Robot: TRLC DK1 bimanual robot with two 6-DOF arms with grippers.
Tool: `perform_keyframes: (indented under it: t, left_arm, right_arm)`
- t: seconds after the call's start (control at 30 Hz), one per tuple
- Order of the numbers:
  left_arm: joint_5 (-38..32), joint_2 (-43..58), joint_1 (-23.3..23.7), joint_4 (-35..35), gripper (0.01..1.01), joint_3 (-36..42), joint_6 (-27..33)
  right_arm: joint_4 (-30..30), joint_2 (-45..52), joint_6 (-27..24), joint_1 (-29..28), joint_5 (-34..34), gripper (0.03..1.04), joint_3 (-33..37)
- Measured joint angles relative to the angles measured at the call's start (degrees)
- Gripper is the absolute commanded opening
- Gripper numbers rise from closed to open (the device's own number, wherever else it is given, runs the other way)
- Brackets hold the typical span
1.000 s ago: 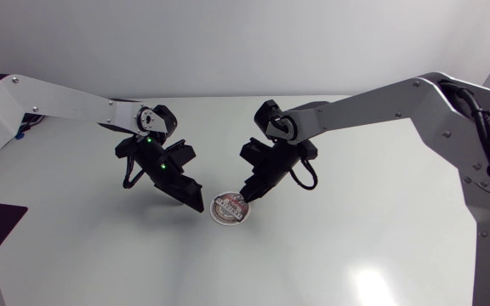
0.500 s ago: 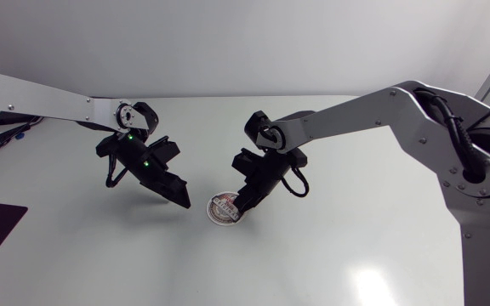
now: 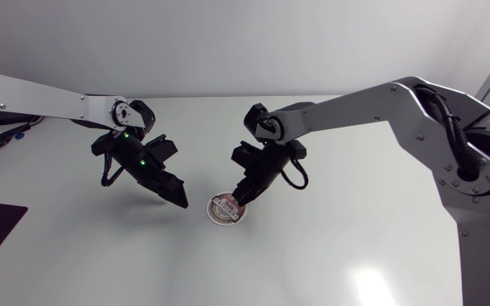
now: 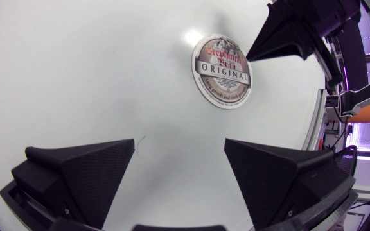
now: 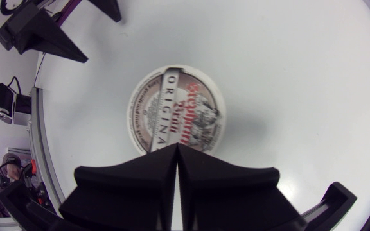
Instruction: Turn the coaster over.
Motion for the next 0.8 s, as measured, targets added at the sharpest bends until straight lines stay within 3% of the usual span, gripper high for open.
perform_keyframes:
  t: [0.43,0.8]
  left_arm:
    - [0.22,0.0,-0.9,0.0,0.984,0.0,0.0]
    - [2.54,0.28,-0.92,-3.34,0.984,0.76,0.46]
  right_arm:
    - [-0.28,2.73,0.0,-2.12,0.09,0.05,1.77]
    - [-3.19,4.52,0.0,-1.14,-5.92,0.04,3.21]
